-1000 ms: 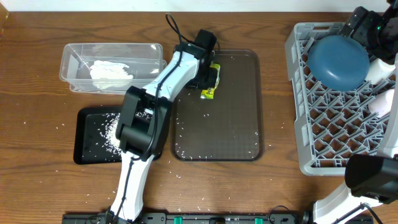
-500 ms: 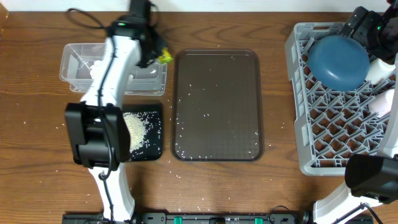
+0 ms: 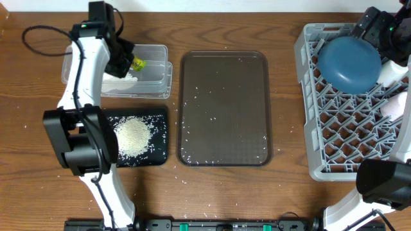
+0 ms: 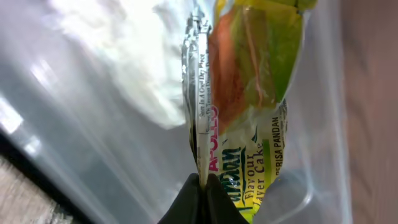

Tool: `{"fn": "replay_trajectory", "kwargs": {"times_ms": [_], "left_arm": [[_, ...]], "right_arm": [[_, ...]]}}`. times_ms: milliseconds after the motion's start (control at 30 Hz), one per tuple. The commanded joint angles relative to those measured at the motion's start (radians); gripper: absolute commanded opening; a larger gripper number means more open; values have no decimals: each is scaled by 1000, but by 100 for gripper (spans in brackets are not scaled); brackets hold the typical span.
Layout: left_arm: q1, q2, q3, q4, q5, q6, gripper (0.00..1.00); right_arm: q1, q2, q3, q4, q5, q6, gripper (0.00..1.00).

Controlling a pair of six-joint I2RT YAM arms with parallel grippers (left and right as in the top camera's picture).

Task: Sort waste into correct bins and load items into the dishwasher rack

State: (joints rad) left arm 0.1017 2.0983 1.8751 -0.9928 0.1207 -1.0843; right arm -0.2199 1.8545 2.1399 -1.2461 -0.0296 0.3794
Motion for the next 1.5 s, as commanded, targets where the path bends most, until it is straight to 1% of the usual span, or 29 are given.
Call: {"fn": "replay_trajectory", "kwargs": {"times_ms": [0, 33, 100, 133, 167, 200, 333, 533, 633, 833, 933, 1100, 1367, 1467], "left_arm": [[17, 6, 3, -27, -2, -179, 12], [20, 6, 2, -27, -2, -192, 17], [26, 6, 2, -26, -2, -194, 46], [27, 6, 2, -26, -2, -193, 55], [27, 6, 2, -27, -2, -192, 62], [27, 6, 2, -28, -2, -187, 64], [27, 5, 2, -29, 6, -99, 64], [51, -40, 3, -47, 174, 130, 63], [68, -107, 3, -78, 202, 245, 62], [80, -274, 2, -186, 201, 412, 63], [79, -348, -10, -224, 201, 457, 62], [79, -473, -83, -290, 174, 488, 62], [93, -748, -399, -280, 175, 508, 63], [93, -829, -486, -304, 174, 508, 63]], "right_arm": [[-2, -3, 4, -3, 3, 9, 99], [-2, -3, 4, -3, 3, 9, 99], [-2, -3, 4, -3, 3, 9, 99], [-2, -3, 4, -3, 3, 9, 99], [-2, -3, 4, -3, 3, 9, 99], [-2, -3, 4, -3, 3, 9, 99], [-2, -3, 4, -3, 3, 9, 99], [-2, -3, 4, -3, 3, 9, 99], [-2, -3, 4, -3, 3, 9, 99], [-2, -3, 4, -3, 3, 9, 99], [-2, -3, 4, -3, 3, 9, 99], [-2, -3, 4, -3, 3, 9, 99], [-2, -3, 4, -3, 3, 9, 99], [-2, -3, 4, -3, 3, 9, 99]]}}
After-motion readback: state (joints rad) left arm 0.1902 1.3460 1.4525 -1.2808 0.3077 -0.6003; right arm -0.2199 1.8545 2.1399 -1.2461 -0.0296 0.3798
